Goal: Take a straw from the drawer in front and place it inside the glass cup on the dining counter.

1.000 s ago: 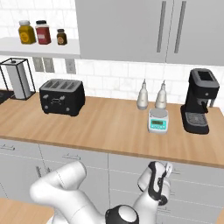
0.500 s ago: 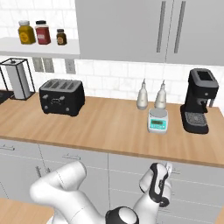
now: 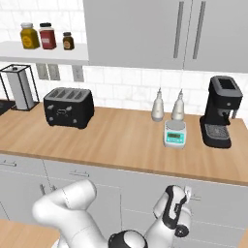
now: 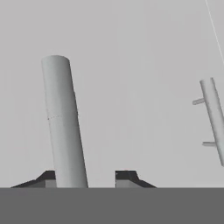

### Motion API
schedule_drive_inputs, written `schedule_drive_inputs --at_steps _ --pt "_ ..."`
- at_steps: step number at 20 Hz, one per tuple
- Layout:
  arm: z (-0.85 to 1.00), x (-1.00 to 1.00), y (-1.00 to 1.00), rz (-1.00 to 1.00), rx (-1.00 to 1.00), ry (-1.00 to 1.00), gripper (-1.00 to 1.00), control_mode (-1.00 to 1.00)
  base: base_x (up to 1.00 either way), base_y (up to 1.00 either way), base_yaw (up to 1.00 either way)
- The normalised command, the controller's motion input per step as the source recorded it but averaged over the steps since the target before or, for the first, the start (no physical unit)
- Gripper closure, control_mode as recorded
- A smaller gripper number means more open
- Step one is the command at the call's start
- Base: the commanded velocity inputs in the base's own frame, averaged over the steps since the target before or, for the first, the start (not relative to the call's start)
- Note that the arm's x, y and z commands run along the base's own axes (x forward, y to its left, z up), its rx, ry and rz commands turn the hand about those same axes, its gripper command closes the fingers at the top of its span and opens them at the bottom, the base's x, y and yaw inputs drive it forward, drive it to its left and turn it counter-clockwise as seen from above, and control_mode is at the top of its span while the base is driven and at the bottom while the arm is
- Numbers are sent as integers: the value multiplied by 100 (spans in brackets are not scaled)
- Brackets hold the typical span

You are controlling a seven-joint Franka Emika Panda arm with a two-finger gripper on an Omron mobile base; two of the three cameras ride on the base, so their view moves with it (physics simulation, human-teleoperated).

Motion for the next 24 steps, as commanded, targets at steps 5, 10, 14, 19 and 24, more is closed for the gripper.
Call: schedule_drive_inputs --at_steps 5,10,14,19,24 --pt "-44 -100 -31 0 0 0 100 -100 0 0 0" --pt "-44 -100 -52 0 0 0 100 -100 0 0 0" --pt "-31 -100 -64 0 0 0 100 -100 0 0 0" --pt "-18 -100 -71 0 0 0 100 -100 0 0 0" --pt "-6 -100 -74 0 0 0 100 -100 0 0 0"
